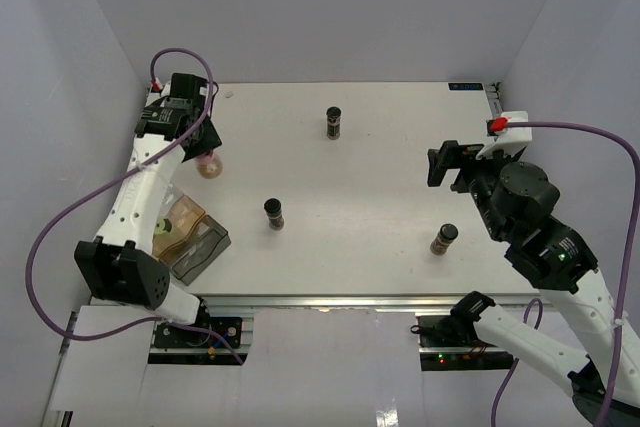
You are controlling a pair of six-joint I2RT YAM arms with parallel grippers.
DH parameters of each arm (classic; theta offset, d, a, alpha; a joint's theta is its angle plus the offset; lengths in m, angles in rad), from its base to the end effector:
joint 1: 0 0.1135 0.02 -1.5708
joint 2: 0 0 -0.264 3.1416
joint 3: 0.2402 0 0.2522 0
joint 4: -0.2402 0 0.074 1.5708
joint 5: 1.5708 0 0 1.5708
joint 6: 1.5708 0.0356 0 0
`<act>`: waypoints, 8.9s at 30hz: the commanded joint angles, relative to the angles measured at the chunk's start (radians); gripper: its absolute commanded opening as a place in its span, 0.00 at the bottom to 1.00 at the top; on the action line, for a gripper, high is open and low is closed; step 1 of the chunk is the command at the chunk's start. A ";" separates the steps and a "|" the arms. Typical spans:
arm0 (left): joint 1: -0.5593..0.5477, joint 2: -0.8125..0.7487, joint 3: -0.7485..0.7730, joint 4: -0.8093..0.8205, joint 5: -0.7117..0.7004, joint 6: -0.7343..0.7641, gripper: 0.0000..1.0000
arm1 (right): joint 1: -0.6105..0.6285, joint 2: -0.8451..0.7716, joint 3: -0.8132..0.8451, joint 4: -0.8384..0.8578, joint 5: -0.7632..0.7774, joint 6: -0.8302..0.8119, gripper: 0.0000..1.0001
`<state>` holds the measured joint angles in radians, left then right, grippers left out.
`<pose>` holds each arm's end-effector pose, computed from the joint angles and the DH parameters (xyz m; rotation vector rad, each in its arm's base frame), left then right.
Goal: Organize the condiment bottles
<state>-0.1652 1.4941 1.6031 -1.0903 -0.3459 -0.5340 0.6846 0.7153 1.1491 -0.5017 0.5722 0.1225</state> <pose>0.2945 -0.0369 0.3737 -0.5819 2.4052 0.1486 0.1063 0.0619 0.4370 -0.0209 1.6299 0.1514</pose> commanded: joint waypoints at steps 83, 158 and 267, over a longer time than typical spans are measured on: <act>-0.441 -0.029 -0.259 0.130 0.169 0.077 0.89 | 0.001 -0.001 -0.036 0.029 -0.044 -0.024 0.95; 0.075 -0.427 -0.558 -0.111 -0.010 -0.328 0.00 | 0.000 -0.017 0.012 0.023 -0.059 -0.059 0.94; -0.235 0.451 0.357 0.277 0.372 0.170 0.93 | 0.047 -0.068 -0.118 0.098 0.017 -0.088 0.90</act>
<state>-0.3688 1.8289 1.8354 -0.8550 -0.0179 -0.4879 0.7246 0.6602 1.0495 -0.4765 0.5954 0.0479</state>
